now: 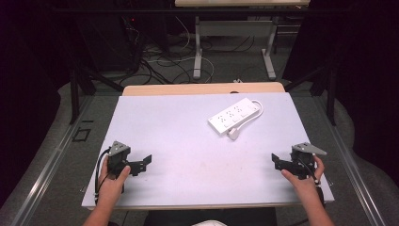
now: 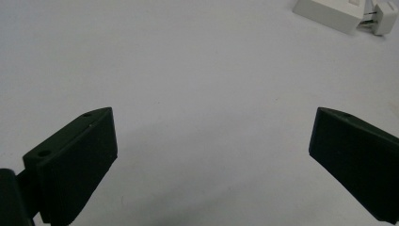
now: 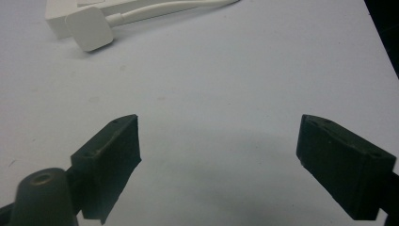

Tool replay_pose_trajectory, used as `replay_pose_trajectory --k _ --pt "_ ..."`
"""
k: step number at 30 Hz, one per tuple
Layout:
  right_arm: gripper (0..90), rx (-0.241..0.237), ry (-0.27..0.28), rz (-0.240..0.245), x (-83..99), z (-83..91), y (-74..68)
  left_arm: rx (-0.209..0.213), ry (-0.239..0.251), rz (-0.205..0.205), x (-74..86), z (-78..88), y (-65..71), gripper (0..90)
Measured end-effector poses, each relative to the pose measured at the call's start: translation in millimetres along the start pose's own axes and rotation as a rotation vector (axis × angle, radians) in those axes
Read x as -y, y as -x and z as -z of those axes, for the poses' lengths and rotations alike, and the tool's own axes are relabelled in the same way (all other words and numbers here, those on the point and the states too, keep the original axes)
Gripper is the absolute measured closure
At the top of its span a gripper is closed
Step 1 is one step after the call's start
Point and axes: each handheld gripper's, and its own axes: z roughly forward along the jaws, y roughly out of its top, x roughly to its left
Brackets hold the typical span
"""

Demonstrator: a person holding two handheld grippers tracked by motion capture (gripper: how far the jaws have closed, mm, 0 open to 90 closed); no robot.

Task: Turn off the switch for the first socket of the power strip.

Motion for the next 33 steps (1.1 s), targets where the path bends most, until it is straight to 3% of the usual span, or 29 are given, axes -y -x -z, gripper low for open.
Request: replay_pose_trajectory --k 18,33 --pt "22.3 0.008 0.015 0.065 -3.4 2.1 -9.8 -0.005 0.009 -0.012 1.5 2.9 1.9 1.7" --pt "37.0 -0.055 -0.002 0.08 -17.9 -3.6 -17.5 -0.004 0.015 -0.002 2.3 2.5 4.6 2.1"
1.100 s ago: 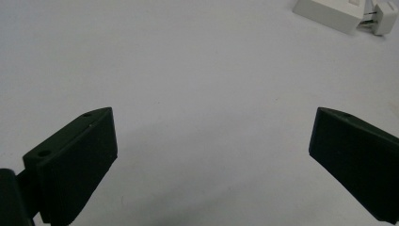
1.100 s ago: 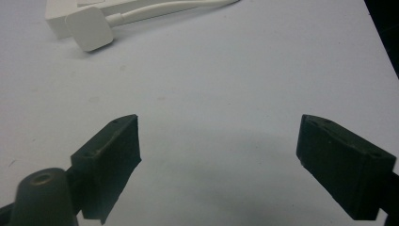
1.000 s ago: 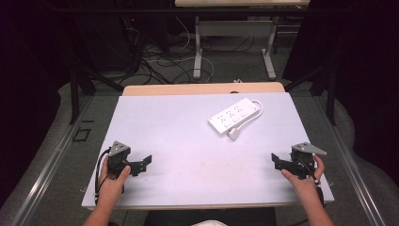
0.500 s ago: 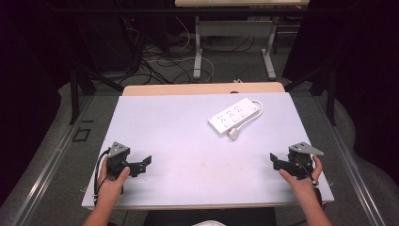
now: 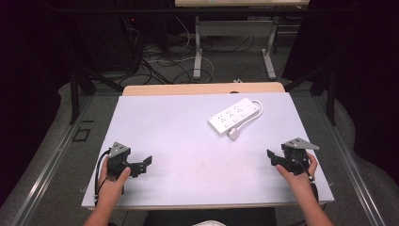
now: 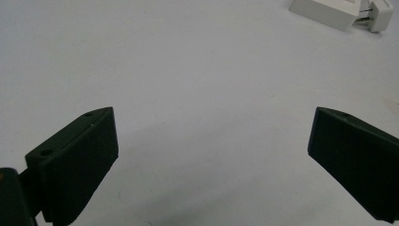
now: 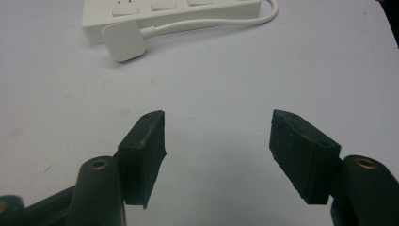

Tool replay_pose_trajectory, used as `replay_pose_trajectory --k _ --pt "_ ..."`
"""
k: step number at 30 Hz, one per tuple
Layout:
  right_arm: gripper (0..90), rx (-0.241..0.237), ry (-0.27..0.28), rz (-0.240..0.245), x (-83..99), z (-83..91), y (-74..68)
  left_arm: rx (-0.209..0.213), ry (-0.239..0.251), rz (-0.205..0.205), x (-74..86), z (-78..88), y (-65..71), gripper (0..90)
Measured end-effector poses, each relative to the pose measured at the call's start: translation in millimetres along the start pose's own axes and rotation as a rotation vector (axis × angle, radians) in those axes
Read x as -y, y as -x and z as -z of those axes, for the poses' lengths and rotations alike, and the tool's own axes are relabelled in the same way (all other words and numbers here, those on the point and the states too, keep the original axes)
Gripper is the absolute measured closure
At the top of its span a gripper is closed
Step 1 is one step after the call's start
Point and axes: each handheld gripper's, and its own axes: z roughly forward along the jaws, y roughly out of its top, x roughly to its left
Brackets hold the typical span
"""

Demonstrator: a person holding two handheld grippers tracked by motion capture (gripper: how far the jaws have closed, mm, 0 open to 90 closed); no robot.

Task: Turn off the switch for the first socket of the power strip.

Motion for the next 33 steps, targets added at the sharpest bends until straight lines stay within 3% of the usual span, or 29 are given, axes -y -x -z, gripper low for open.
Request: replay_pose_trajectory --k 5,11,13,19,24,33 --pt "41.6 -0.032 -0.048 0.041 -12.2 -5.1 -2.0 -0.006 0.004 0.001 0.3 -0.7 -0.2 2.2" --pt "41.8 -0.042 -0.051 0.063 -29.3 -9.8 -3.5 -0.002 -0.007 -0.001 0.1 -0.2 -0.2 2.2" --pt "43.2 -0.073 -0.06 0.065 -35.8 -10.7 -2.3 -0.002 -0.007 -0.002 0.1 -0.1 -0.3 2.3" --pt "45.0 -0.077 -0.073 0.059 -53.2 -12.6 -2.2 -0.001 -0.005 0.0 0.3 -0.1 -0.6 2.3" --pt "49.7 -0.117 -0.087 0.058 -62.0 -16.4 -2.2 -0.002 -0.003 0.001 0.3 -0.1 -0.6 2.3" --pt "57.2 -0.137 -0.113 0.129 -84.5 -23.6 -8.3 -0.001 -0.001 0.001 0.3 -0.1 -0.8 2.3"
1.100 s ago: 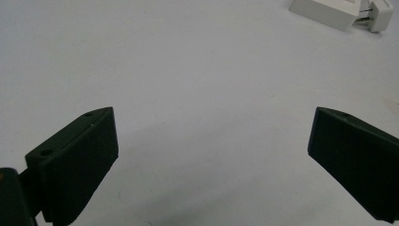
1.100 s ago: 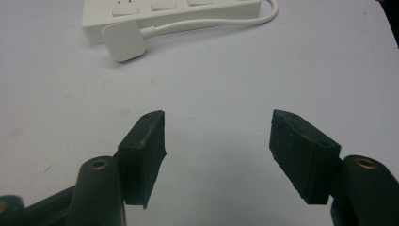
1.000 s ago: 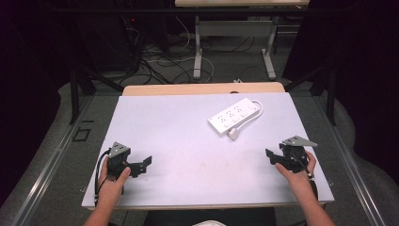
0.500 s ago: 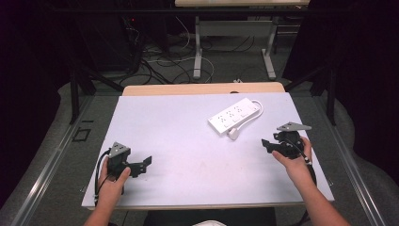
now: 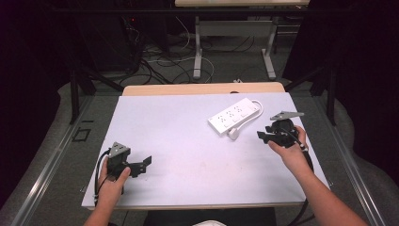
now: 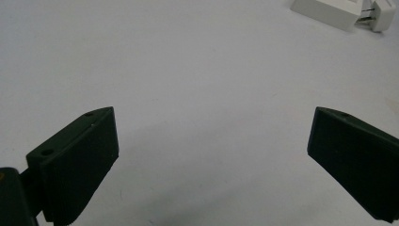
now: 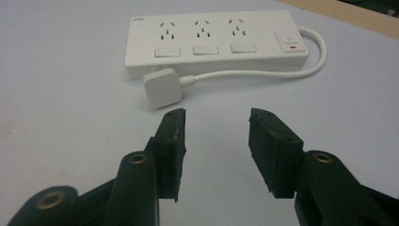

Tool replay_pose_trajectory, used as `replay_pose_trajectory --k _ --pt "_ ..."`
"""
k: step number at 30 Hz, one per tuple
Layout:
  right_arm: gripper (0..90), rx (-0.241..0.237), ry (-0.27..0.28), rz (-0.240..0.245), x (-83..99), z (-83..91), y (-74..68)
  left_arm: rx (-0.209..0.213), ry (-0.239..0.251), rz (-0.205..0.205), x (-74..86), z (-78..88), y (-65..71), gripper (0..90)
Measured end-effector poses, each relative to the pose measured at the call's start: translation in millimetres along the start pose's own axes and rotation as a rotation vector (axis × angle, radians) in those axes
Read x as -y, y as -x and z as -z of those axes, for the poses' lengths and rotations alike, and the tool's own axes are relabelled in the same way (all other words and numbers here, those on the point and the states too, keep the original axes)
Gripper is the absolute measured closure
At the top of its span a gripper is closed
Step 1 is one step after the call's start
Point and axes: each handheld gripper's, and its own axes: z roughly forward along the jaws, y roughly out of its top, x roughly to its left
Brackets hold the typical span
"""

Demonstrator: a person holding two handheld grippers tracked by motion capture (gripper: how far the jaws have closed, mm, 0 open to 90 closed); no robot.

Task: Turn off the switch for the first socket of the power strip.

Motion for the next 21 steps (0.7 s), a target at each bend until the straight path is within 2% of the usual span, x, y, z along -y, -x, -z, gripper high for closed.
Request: replay_pose_trajectory --k 4,21 --pt "59.3 -0.005 -0.002 0.022 -8.4 -1.3 -0.5 0.0 0.001 0.001 0.0 0.0 0.0 2.3" --pt "70.4 -0.01 -0.018 -0.012 -43.5 -9.3 10.1 0.002 0.001 0.0 -0.1 -0.1 -0.2 2.3"
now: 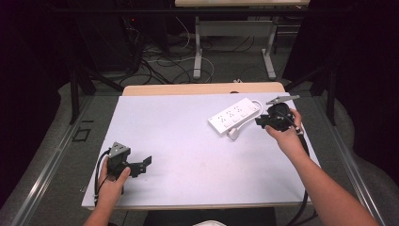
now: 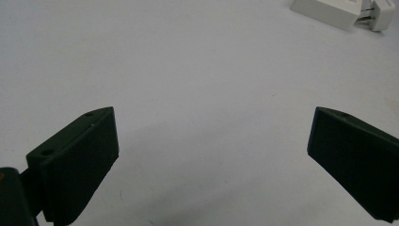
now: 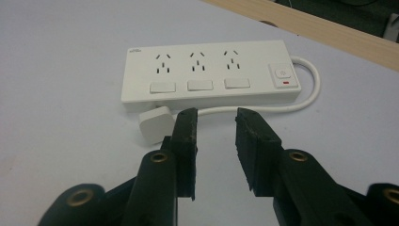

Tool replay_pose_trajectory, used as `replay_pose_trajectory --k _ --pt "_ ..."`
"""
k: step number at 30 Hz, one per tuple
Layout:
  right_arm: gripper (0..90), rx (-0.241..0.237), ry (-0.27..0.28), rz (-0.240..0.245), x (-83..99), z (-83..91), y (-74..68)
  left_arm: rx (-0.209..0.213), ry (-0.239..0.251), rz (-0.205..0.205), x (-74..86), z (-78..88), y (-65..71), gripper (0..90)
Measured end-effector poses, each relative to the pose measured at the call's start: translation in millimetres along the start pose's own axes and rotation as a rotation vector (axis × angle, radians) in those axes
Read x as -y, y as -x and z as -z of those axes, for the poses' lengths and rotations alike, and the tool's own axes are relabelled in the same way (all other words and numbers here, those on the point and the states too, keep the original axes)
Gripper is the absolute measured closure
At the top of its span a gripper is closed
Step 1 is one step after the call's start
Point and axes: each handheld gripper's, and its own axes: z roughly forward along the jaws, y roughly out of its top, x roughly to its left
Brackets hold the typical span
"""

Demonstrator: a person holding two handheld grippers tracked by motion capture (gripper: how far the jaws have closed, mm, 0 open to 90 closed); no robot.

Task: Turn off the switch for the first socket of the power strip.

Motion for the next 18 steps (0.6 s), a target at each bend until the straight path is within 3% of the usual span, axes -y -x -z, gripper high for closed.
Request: replay_pose_trajectory --k 18 --pt "81.8 0.003 -0.03 -0.024 -25.3 -22.7 7.1 -0.005 0.006 0.002 0.4 -0.5 -0.3 2.4"
